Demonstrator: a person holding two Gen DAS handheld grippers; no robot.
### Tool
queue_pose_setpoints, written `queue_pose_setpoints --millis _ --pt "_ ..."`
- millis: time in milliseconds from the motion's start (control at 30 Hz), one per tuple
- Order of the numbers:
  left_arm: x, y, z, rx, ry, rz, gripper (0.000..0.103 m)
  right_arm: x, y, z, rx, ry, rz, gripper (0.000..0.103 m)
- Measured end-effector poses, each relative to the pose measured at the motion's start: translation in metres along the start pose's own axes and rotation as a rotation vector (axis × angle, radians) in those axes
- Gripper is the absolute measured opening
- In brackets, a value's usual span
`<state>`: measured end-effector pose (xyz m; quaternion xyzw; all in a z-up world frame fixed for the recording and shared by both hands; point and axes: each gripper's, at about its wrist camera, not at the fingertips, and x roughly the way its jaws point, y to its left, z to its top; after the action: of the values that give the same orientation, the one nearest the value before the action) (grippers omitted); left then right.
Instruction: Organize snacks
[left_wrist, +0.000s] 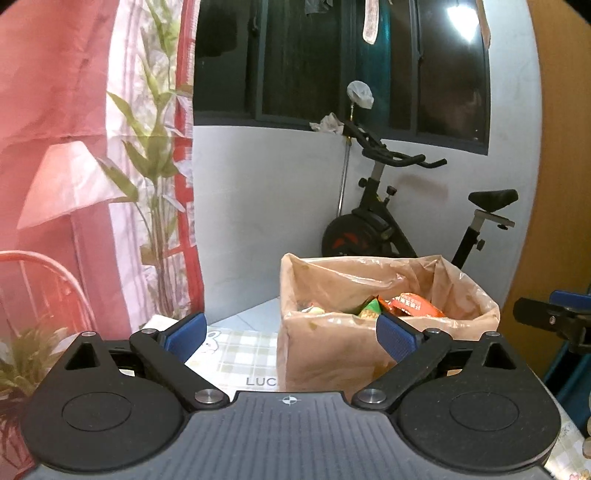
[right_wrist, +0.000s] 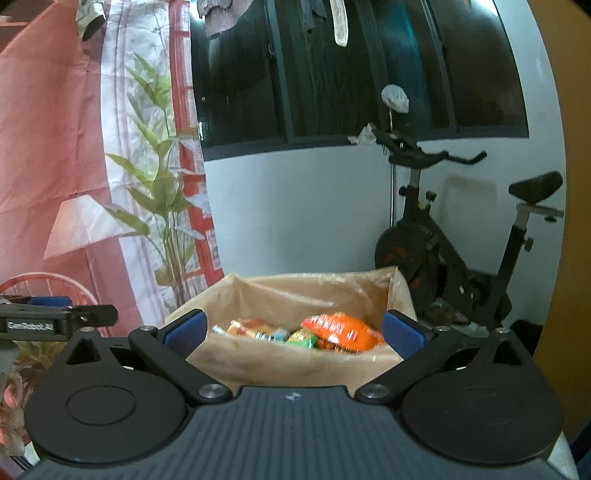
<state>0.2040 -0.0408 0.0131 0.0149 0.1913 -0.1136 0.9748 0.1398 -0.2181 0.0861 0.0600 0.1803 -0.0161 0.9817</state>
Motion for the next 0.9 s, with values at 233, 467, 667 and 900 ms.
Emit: queue_pose_setpoints --millis 233,467,667,900 --pt "-0.013 -0.001 0.0 0.013 -0.007 0.014 0.099 -0.012 0.005 -0.006 0.007 0.035 -0.003 0.103" --pt "-0.021 -0.008 0.001 0.03 -0.046 0.042 0.098 -0.018 0.006 -0.007 0.002 0.043 -0.018 0.103" --pt "-0.024 -0.009 0.0 0.024 -0.052 0.035 0.098 -0.02 0.004 -0.006 0.003 0.04 -0.015 0.103" --pt "-0.024 -0.01 -0.001 0.016 -0.051 0.021 0.098 -0.021 0.005 -0.005 -0.002 0.037 -0.016 0.103"
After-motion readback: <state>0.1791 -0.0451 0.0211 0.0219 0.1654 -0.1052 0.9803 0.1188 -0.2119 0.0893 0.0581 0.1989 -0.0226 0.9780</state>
